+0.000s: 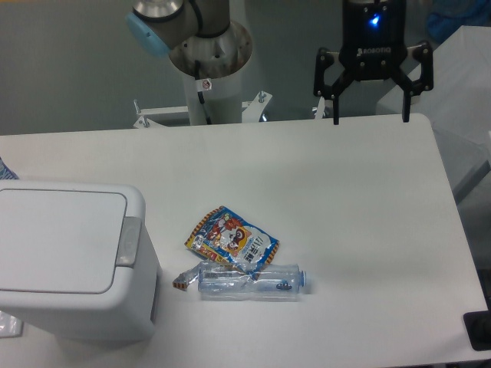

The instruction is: Open the trash can

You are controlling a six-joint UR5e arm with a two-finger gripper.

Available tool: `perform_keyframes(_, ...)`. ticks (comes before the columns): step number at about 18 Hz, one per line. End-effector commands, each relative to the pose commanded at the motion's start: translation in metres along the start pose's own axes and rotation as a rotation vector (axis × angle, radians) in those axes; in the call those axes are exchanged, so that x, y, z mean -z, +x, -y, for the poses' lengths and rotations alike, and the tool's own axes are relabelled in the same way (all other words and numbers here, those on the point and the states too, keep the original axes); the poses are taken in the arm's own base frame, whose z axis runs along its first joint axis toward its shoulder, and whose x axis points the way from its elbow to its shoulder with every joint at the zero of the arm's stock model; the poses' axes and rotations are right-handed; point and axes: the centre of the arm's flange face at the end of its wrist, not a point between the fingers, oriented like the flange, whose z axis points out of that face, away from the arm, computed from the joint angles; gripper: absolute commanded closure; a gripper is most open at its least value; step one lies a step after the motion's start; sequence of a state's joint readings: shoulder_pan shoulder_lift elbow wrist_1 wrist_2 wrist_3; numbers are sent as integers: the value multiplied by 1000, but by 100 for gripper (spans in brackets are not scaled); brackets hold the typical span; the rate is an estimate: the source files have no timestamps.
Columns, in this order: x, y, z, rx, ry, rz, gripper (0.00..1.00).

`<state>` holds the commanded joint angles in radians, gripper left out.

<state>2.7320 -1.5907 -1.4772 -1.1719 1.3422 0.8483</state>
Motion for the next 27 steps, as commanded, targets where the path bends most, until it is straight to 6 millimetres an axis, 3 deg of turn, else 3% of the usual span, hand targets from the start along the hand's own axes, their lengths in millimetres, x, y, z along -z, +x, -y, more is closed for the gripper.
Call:
perform_keyframes(4,-1,1,1,-4,-6,6,0)
perform_keyframes(8,-11,15,10,-11,-34,9,0)
perform_keyframes(14,-44,41,59,182,-64,21,0)
perform_keyframes(18,-54,52,72,297,-53,19,0)
perform_keyframes(27,-77,106,105,531,-39,-28,0)
